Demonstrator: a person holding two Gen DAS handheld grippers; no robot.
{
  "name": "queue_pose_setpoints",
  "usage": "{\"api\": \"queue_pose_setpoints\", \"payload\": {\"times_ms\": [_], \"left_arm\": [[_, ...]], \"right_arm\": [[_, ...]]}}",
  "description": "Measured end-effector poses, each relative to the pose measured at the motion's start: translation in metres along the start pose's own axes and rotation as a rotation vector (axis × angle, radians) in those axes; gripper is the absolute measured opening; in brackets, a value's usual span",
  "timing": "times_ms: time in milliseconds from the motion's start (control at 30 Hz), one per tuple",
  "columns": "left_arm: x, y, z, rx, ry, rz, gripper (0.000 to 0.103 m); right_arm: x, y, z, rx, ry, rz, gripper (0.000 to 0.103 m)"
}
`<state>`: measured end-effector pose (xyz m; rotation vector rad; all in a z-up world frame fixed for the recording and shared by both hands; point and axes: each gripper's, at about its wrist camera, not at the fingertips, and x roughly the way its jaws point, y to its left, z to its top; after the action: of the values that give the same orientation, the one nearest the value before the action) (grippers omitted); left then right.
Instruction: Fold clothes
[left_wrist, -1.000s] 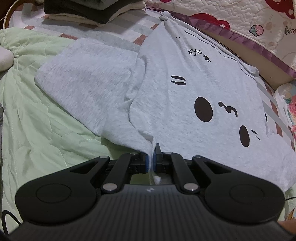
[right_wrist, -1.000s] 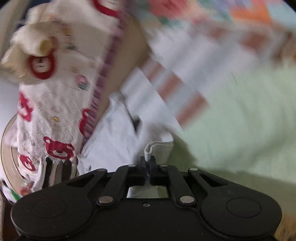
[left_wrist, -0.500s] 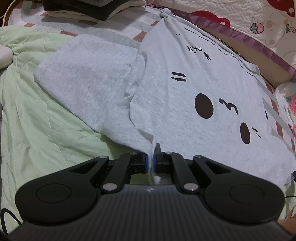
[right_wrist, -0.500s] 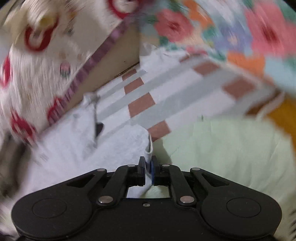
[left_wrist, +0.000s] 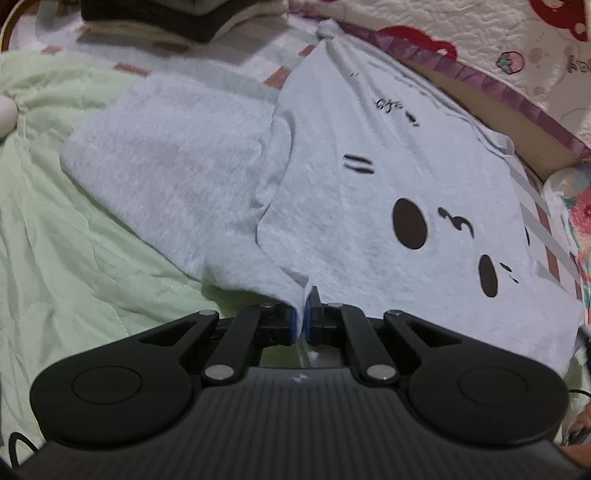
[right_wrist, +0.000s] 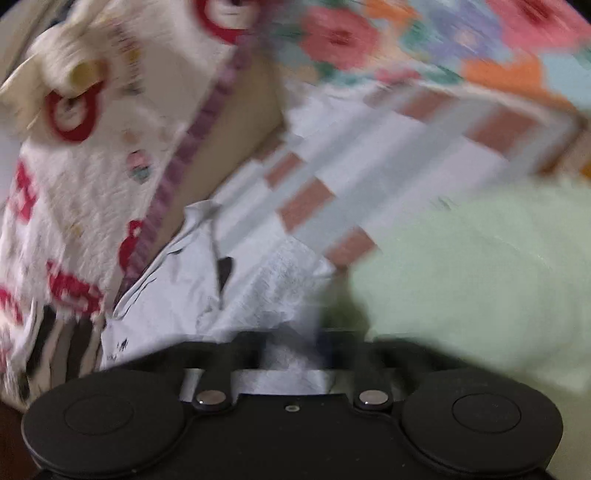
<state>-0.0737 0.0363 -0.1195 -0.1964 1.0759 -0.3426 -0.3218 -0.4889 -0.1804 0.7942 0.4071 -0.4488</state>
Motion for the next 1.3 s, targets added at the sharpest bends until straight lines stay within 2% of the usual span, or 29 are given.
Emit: {"api": "queue_pose_setpoints", "payload": {"times_ms": [67,167,300,467,567,667,767,867,967,1067,1133,1233,1267,1300], "left_arm": [[-0.011,0.001,0.001,-0.008,-0.009,-0.038,0.004],[-0.023,0.006,0.005,-0.057,-0.023,-0.087,0.004],[-0.023,0.003,0.003,-0.064,-0.012,-0.108,0.004],[-0.014,-0.002,-0.001,-0.047,0.017,-0.073,0.004],[-0.021,-0.003,0.001,-0.037,-0.004,-0.077,0.004],[-0.028,-0.009,0.003,-0.022,-0.027,-0.081,0.004],[-0.030,-0.015,0.001,0.015,-0.030,-0.071,0.004],[-0.023,-0.016,-0.005,0.017,0.002,-0.070,0.003],[-0.023,-0.014,-0.008,0.019,0.005,-0.072,0.004],[-0.022,-0.010,-0.008,-0.002,0.012,-0.078,0.004],[-0.019,-0.008,-0.008,-0.019,0.023,-0.080,0.004],[-0.015,-0.011,-0.011,0.005,0.040,-0.056,0.004],[-0.014,-0.012,-0.011,0.011,0.048,-0.050,0.004],[-0.012,-0.011,-0.012,0.009,0.061,-0.048,0.005]], "right_arm": [[-0.017,0.021,0.013,-0.136,-0.041,0.066,0.005],[-0.045,0.037,0.029,-0.225,-0.096,0.040,0.004],[-0.056,0.038,0.038,-0.385,-0.117,-0.129,0.003],[-0.038,0.014,0.020,-0.380,-0.012,-0.256,0.003],[-0.043,0.013,0.017,-0.367,-0.007,-0.244,0.003],[-0.061,0.032,0.032,-0.404,-0.079,-0.192,0.003],[-0.079,0.062,0.042,-0.505,-0.153,-0.171,0.003],[-0.064,0.061,0.033,-0.593,-0.120,-0.261,0.003],[-0.029,0.031,0.011,-0.560,0.019,-0.365,0.002],[-0.015,0.014,0.000,-0.508,0.061,-0.426,0.002],[-0.015,0.013,0.007,-0.490,0.041,-0.474,0.005],[-0.023,0.017,0.021,-0.548,-0.026,-0.604,0.009],[-0.028,0.019,0.027,-0.548,-0.051,-0.602,0.011],[-0.034,0.020,0.032,-0.544,-0.075,-0.593,0.019]]}}
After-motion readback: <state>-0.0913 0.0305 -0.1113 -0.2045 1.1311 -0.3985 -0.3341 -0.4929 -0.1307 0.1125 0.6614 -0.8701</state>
